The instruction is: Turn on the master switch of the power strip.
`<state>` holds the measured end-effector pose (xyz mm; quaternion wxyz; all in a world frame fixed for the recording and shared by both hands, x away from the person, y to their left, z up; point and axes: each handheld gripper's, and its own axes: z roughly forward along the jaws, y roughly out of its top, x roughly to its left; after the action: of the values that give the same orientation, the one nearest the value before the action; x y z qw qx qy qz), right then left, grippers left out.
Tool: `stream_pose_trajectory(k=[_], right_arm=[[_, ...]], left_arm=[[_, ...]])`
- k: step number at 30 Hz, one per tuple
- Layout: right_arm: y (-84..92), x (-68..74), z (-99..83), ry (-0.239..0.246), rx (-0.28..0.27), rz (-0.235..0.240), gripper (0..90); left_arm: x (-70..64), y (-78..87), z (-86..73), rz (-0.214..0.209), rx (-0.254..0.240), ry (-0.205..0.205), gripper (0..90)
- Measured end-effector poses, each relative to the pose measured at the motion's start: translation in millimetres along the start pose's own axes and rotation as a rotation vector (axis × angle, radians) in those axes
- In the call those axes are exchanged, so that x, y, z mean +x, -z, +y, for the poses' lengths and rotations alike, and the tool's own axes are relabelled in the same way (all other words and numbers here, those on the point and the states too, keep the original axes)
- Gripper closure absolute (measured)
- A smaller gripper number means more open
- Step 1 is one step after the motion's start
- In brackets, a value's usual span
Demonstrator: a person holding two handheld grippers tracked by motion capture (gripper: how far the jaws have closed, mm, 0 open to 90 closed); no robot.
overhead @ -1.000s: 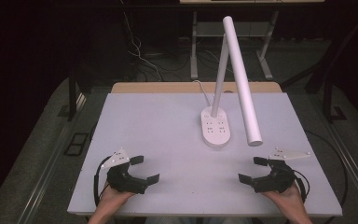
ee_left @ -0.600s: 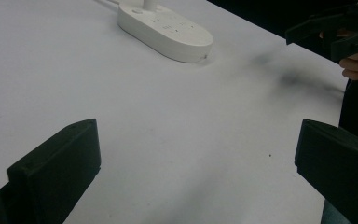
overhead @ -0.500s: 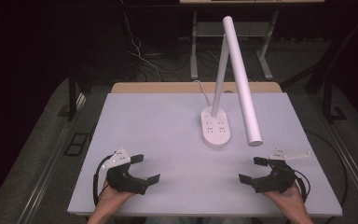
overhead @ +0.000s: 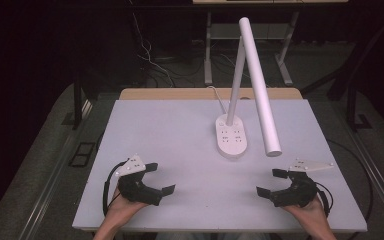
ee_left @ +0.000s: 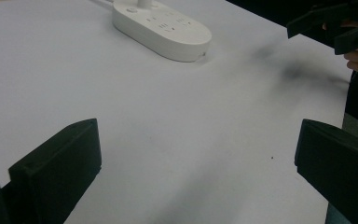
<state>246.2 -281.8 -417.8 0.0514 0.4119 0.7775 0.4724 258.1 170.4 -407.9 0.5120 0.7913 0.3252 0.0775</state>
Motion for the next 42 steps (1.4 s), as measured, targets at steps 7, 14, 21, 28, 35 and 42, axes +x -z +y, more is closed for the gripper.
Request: stream_pose_trajectory(k=[7, 14, 21, 28, 35, 42], right_arm=[[0.8, -0.3, -0.4, -0.001, -0.003, -0.004, 0.4], [1.1, -0.7, -0.6, 0.0, -0.003, -0.002, 0.4], [1.2, -0.4, -0.7, -0.001, -0.001, -0.003, 0.4], [1.3, -0.6, -0.8, 0.001, -0.001, -0.005, 0.4], [1.8, -0.8, -1.0, 0.004, 0.0, -0.006, 0.4], [2.2, -1.4, -1.2, 0.009, -0.002, -0.008, 0.4]], left_arm=[[1.4, -5.1, 8.9, -0.016, 0.022, -0.017, 0.0], [5.3, -10.3, 15.7, -0.037, 0.039, -0.009, 0.0], [9.9, -17.3, 26.7, -0.054, 0.065, -0.012, 0.0], [13.0, -19.3, 37.9, -0.059, 0.079, -0.026, 0.0], [15.4, -24.8, 51.1, -0.065, 0.091, -0.042, 0.0], [17.6, -29.2, 59.8, -0.069, 0.1, -0.051, 0.0]])
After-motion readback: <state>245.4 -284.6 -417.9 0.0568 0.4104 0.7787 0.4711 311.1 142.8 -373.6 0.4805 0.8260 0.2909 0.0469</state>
